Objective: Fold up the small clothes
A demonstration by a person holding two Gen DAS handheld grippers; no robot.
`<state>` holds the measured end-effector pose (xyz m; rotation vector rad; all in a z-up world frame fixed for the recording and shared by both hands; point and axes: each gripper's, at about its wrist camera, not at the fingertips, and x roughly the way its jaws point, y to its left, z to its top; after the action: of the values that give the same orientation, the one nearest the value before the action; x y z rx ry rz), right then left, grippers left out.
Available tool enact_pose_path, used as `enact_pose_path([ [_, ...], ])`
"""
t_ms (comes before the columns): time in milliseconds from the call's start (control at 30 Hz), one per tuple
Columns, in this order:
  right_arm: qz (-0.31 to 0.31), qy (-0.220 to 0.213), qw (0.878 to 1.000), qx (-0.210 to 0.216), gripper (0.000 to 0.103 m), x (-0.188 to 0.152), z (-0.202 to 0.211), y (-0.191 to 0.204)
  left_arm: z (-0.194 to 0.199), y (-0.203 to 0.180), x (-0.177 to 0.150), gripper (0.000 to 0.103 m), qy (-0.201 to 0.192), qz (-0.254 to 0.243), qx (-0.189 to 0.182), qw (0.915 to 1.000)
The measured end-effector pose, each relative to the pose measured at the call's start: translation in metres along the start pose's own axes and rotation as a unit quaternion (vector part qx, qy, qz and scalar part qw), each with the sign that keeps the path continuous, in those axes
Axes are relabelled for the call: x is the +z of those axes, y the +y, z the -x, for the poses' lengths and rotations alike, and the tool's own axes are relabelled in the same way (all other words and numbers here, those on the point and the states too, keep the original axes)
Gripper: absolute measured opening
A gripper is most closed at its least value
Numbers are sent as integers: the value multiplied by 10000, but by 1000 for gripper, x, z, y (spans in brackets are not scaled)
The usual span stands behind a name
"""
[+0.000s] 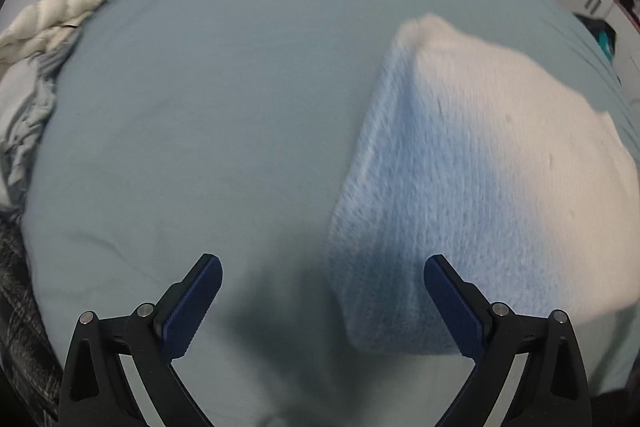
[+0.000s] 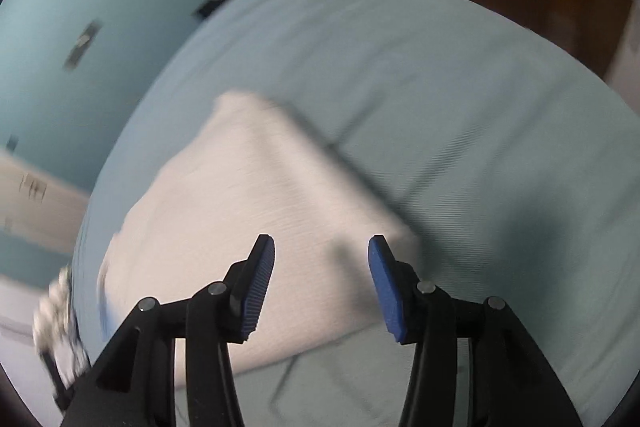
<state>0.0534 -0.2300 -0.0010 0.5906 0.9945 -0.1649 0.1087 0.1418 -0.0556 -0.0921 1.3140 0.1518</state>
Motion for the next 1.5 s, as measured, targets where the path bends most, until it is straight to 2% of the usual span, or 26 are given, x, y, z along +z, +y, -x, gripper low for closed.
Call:
enact_pose_path([
  [100, 587, 367, 9972, 270, 50, -9, -15, 21, -27, -7, -8, 103, 159, -194, 291, 9993],
  [167, 890, 759, 9930, 159, 52, -18, -33, 33, -50, -2, -9, 103, 350, -227, 560, 9976],
  [200, 1023, 954, 9902, -52, 52, -21, -46, 37, -59, 5, -9, 103, 518, -131, 648, 9965],
  [267, 1217, 888, 9882, -291, 52, -30, -52, 48, -57, 16, -6, 103, 657, 248, 435, 9966],
  [333, 1472, 760, 9855, -365, 52, -30, -48, 59, -36, 23, 5, 102, 414, 440, 481, 9970],
  [400, 1618, 723, 9838, -272, 52, -26, -52, 63, -14, 25, 24, 101, -74, 487, 680, 9965],
  [467, 1752, 662, 9821, -194, 52, -27, -51, 67, 5, 24, 43, 102, -515, 514, 524, 9960],
  [533, 1881, 613, 9802, -129, 52, -27, -58, 76, 10, 20, 54, 102, -697, 570, 21, 9959],
  [600, 1898, 593, 9800, 48, 52, -25, -60, 78, -4, 6, 60, 102, -514, 429, -339, 9972],
  [633, 1878, 597, 9803, 100, 52, -27, -61, 81, -13, 0, 61, 102, -377, 323, -405, 9979],
  [667, 1869, 611, 9804, 112, 52, -33, -65, 83, -30, -10, 62, 102, -186, 196, -373, 9989],
  [733, 1907, 694, 9792, -14, 52, -32, -77, 85, -73, -28, 57, 103, 301, -58, 125, 9995],
  [767, 1929, 707, 9787, -50, 52, -37, -74, 84, -80, -29, 53, 103, 217, -33, 135, 9997],
  [800, 1959, 733, 9778, -76, 52, -37, -79, 83, -78, -27, 48, 103, -93, 128, 74, 9998],
  [833, 1974, 738, 9775, -86, 53, -38, -82, 84, -76, -26, 47, 103, -155, 173, 108, 9997],
  [900, 1995, 728, 9771, -94, 53, -38, -84, 88, -67, -28, 49, 103, -71, -18, 310, 9995],
  [933, 1999, 712, 9772, -84, 53, -37, -84, 88, -55, -29, 50, 103, -95, -168, 532, 9984],
  [1000, 1974, 662, 9781, -34, 53, -36, -82, 90, -28, -29, 44, 102, -338, -231, 880, 9953],
  [1033, 1935, 642, 9790, 7, 53, -35, -81, 89, -14, -29, 39, 102, -499, -233, 917, 9943],
  [1167, 1647, 533, 9848, 124, 53, -31, -71, 81, 42, -44, 18, 103, -958, -467, 852, 9906],
  [1200, 1576, 498, 9862, 129, 53, -32, -66, 79, 39, -60, 17, 103, -1007, -558, 837, 9898],
  [1267, 1445, 443, 9885, 101, 53, -34, -57, 73, 48, -82, -7, 103, -1036, -650, 629, 9905],
  [1367, 1263, 461, 9909, 110, 53, -38, -44, 65, 49, -91, -13, 103, -674, -434, 195, 9966],
  [1433, 1119, 497, 9922, 219, 55, -37, -41, 60, 40, -96, -30, 103, -318, -115, -26, 9994],
  [1467, 1039, 513, 9930, 251, 60, -37, -41, 57, 35, -95, -34, 103, -190, 12, -112, 9998],
  [1500, 915, 536, 9940, 251, 74, -37, -40, 53, 30, -91, -39, 103, -51, 143, -166, 9997],
])
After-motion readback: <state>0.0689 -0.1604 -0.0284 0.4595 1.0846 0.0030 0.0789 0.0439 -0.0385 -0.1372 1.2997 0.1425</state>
